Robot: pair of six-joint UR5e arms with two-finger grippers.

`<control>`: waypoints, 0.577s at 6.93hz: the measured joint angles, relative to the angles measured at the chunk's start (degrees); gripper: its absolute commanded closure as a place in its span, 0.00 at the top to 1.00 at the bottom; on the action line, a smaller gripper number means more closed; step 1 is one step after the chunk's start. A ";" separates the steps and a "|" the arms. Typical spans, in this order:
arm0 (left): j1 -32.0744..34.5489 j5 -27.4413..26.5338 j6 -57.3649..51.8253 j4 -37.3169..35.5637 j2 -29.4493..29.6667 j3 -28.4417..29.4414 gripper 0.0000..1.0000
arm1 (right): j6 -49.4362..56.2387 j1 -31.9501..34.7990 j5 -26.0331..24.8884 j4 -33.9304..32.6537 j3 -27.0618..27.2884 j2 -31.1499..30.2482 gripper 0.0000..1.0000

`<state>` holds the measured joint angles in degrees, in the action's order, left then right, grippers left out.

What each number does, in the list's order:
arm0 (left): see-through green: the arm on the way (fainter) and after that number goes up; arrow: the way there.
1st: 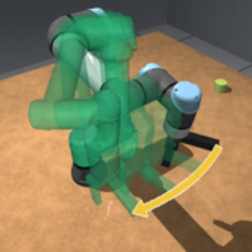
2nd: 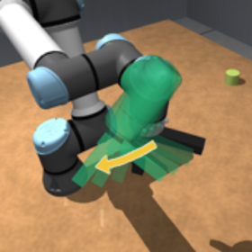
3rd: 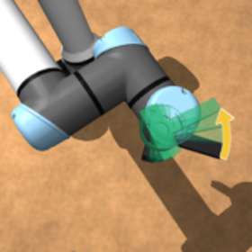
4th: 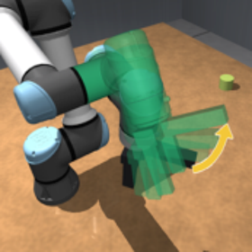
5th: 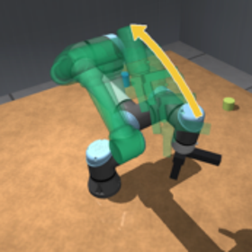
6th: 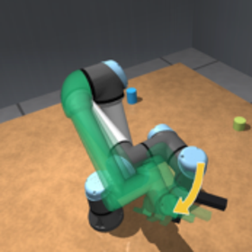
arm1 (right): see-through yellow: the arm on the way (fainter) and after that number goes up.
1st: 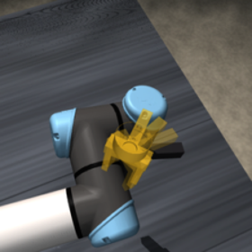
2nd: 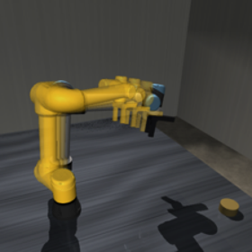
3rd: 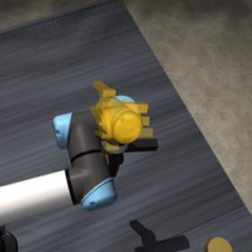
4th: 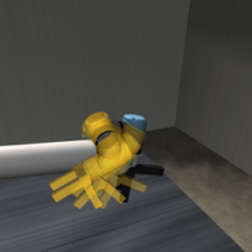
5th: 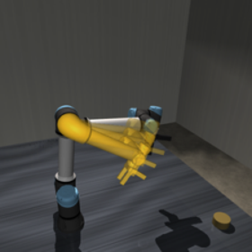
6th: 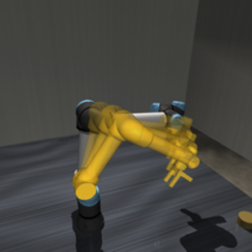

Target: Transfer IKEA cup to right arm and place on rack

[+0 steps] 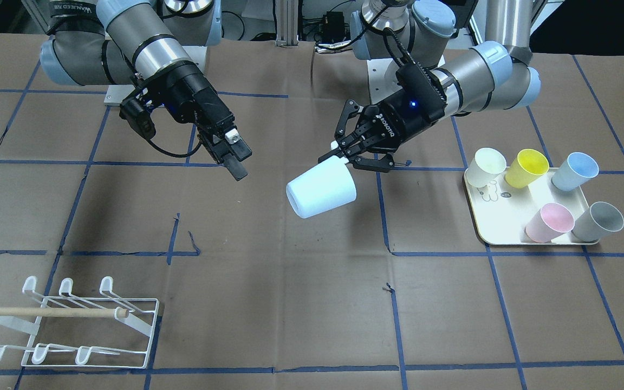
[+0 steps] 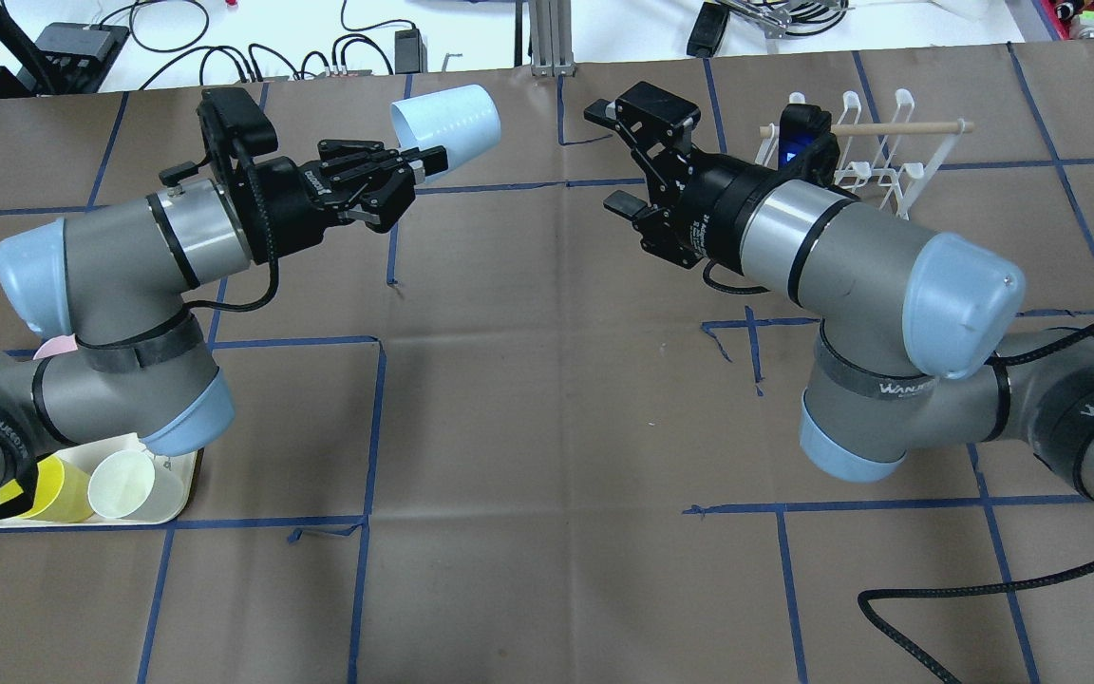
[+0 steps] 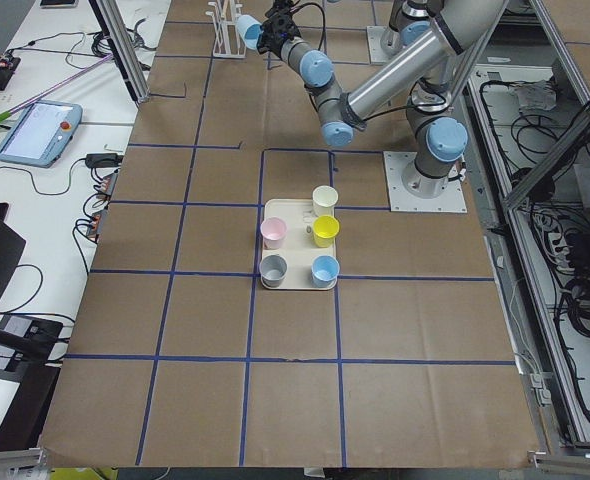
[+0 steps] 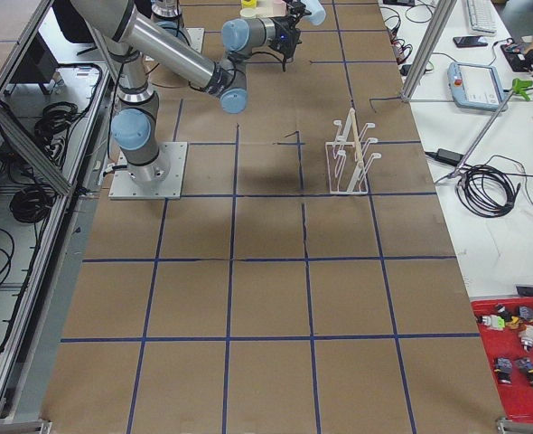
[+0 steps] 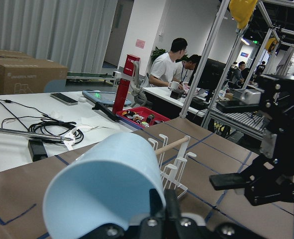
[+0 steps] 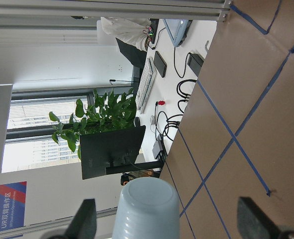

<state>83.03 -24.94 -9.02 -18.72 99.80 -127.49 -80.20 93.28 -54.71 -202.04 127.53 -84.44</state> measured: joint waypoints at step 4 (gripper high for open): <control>5.13 -5.45 3.05 -2.77 0.02 -0.66 0.00 | -0.27 0.17 -1.33 -0.81 0.87 0.17 0.99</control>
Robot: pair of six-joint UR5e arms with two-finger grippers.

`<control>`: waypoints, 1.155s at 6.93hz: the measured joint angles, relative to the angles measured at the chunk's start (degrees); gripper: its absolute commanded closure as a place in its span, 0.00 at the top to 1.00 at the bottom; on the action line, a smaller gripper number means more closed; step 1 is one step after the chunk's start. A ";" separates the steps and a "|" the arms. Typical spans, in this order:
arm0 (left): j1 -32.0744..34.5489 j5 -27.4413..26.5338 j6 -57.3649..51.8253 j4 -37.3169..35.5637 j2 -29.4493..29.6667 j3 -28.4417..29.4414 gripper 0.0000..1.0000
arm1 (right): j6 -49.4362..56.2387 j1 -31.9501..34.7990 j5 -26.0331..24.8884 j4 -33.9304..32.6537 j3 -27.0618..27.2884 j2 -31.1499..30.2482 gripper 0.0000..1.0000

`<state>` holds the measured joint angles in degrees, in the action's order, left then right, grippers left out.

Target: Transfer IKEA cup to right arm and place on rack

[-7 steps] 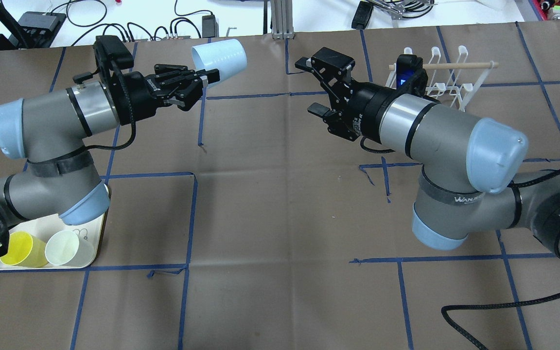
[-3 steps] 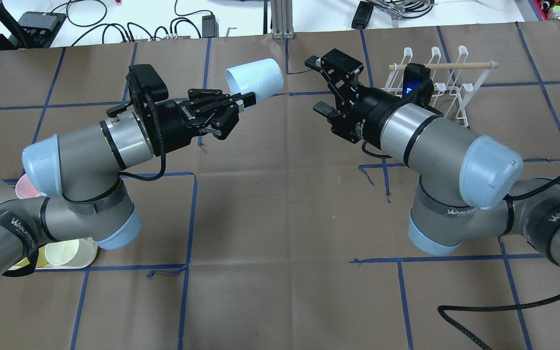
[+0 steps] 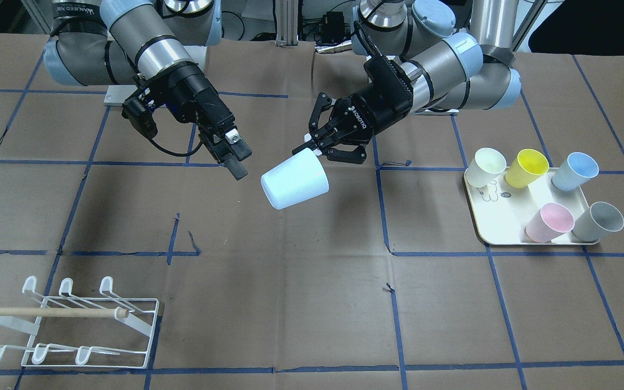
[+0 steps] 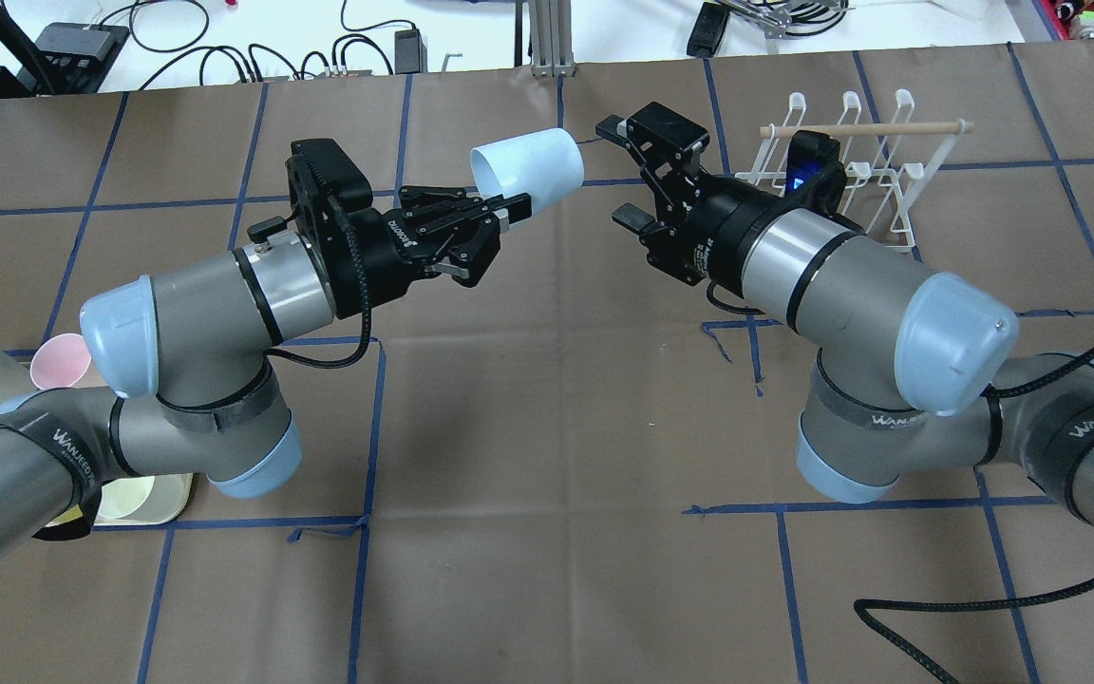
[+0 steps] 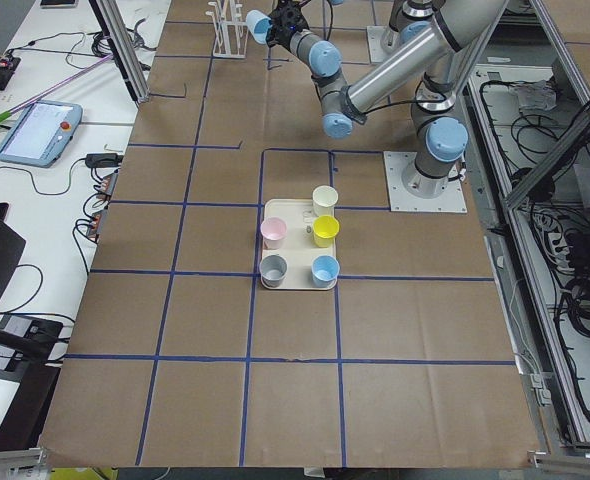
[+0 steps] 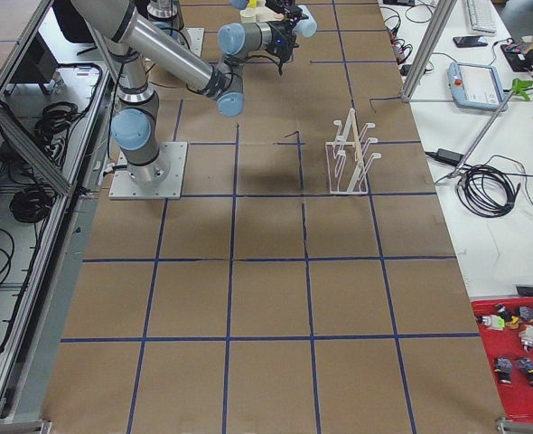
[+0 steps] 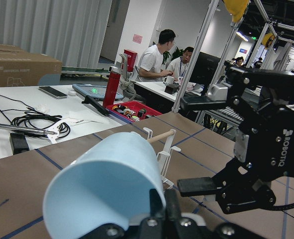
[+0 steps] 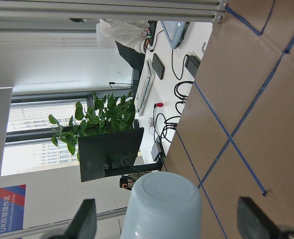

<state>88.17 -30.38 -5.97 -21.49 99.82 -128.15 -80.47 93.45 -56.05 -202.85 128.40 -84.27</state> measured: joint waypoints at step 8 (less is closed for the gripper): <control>0.43 -0.38 0.52 -0.04 -0.03 0.06 0.00 | -5.18 5.82 -7.19 0.83 -3.73 4.58 0.99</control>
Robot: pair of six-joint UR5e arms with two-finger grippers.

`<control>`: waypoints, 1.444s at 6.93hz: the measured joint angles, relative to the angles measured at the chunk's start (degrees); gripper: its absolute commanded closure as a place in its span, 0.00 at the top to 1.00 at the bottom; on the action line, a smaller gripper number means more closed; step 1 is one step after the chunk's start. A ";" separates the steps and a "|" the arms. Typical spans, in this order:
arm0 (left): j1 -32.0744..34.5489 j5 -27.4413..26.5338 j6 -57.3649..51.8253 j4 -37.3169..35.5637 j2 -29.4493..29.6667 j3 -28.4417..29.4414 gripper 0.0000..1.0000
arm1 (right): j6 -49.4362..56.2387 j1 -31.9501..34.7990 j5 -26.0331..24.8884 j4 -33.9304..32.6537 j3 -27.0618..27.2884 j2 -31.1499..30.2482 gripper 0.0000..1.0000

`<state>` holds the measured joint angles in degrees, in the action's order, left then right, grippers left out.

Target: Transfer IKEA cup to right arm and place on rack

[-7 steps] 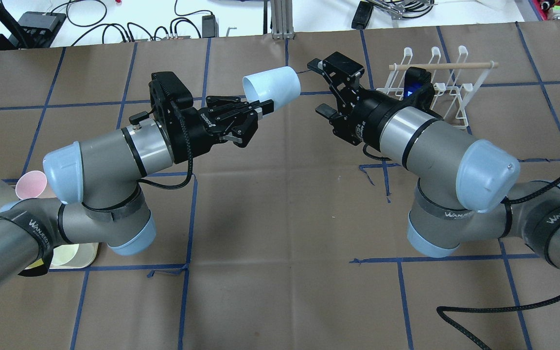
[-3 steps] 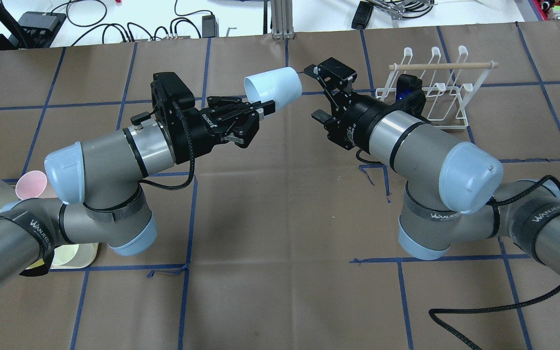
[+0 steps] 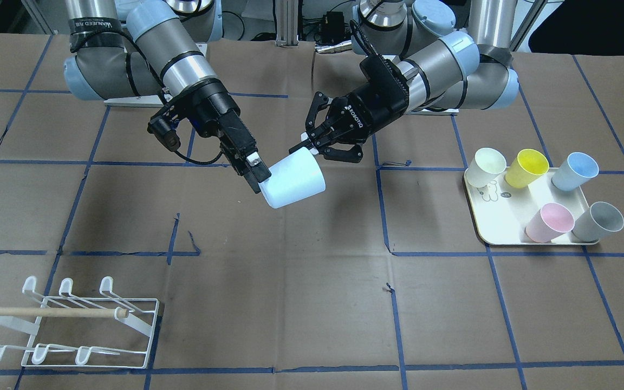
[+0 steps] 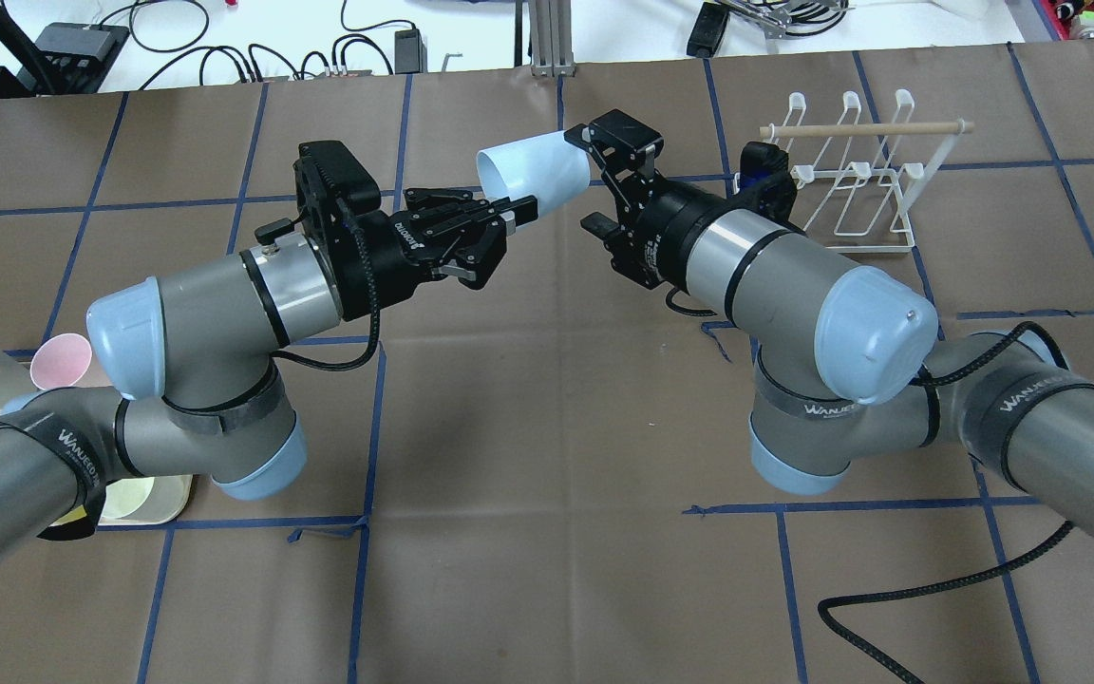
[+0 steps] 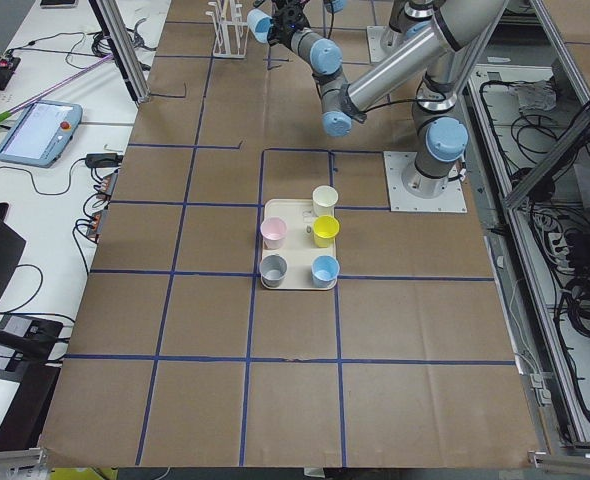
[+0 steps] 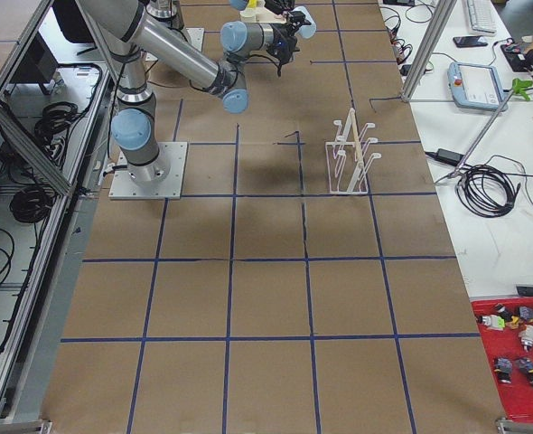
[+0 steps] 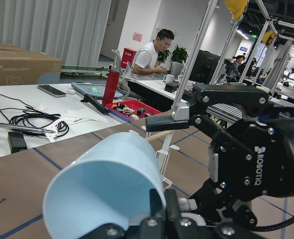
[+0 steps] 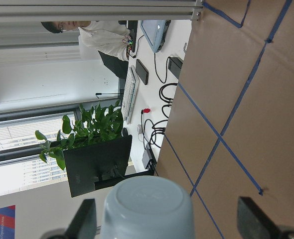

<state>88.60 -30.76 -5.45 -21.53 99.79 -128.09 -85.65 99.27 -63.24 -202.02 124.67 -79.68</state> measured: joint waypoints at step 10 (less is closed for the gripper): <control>0.00 0.07 0.73 0.00 -0.12 0.15 0.00 | -2.18 3.22 -1.54 0.20 -5.44 4.42 0.89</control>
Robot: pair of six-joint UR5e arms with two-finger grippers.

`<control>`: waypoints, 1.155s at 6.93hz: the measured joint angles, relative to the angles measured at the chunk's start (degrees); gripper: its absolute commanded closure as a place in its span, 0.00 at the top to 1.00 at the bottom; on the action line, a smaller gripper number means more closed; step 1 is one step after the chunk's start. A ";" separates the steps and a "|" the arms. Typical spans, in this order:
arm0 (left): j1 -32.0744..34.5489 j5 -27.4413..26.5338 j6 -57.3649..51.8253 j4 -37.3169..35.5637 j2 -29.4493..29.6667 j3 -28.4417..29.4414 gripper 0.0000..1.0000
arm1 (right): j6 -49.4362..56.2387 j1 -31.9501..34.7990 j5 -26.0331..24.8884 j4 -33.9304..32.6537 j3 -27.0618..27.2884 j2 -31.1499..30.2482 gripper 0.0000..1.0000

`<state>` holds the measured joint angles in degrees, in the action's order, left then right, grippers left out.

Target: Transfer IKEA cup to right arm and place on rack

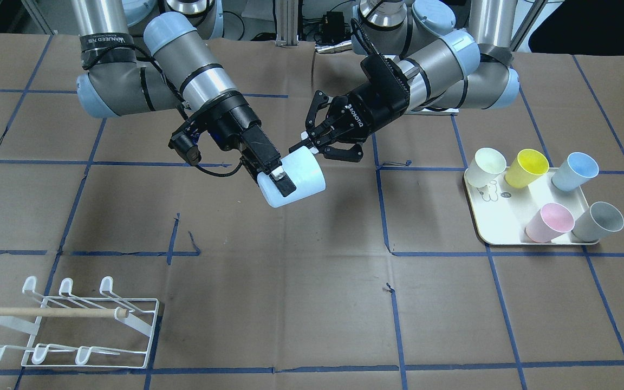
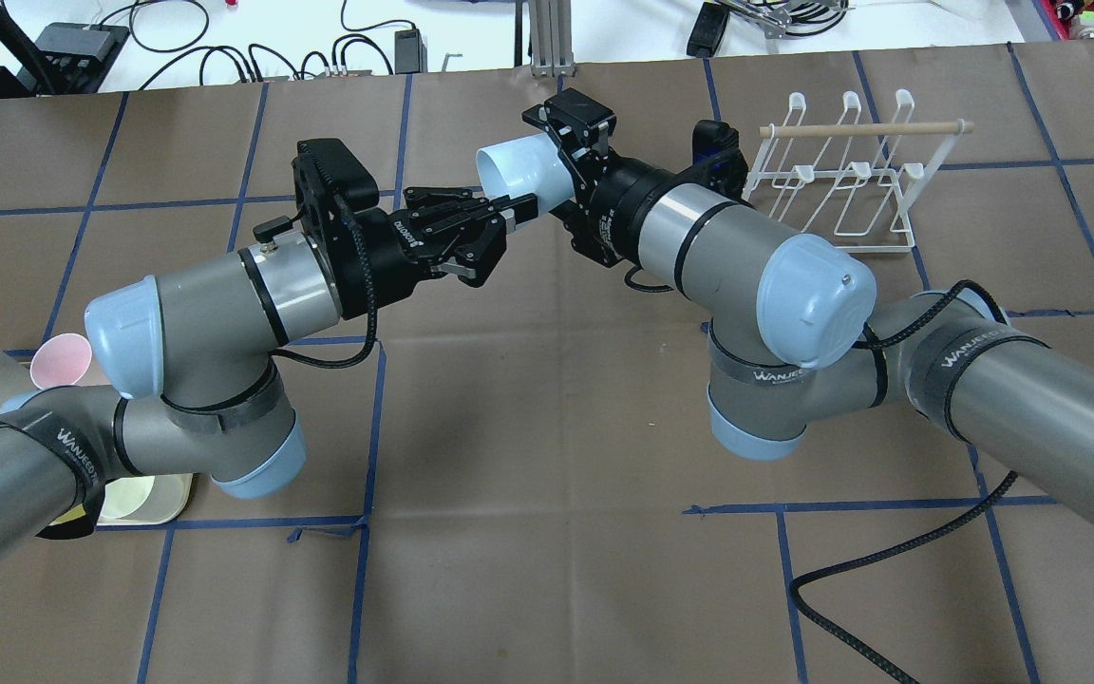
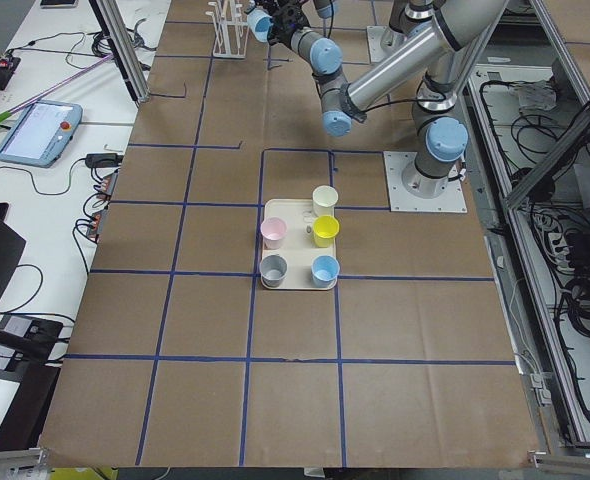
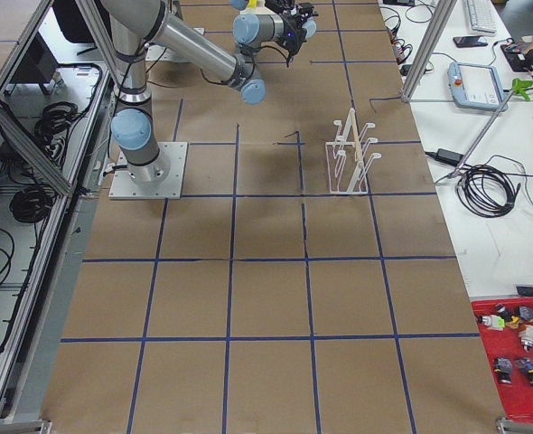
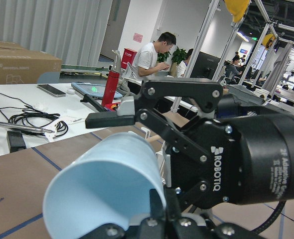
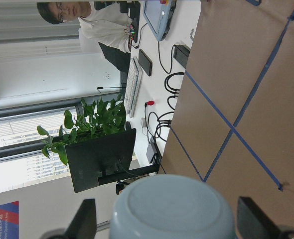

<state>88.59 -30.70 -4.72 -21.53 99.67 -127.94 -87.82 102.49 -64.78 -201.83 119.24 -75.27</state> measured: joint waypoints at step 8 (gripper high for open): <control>-0.04 -0.09 1.28 0.02 -0.25 0.16 0.21 | 0.14 -0.03 1.04 -0.15 0.05 -0.21 0.56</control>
<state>88.55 -30.78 -3.44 -21.51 99.41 -127.77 -87.68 102.46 -63.74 -201.97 119.28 -75.47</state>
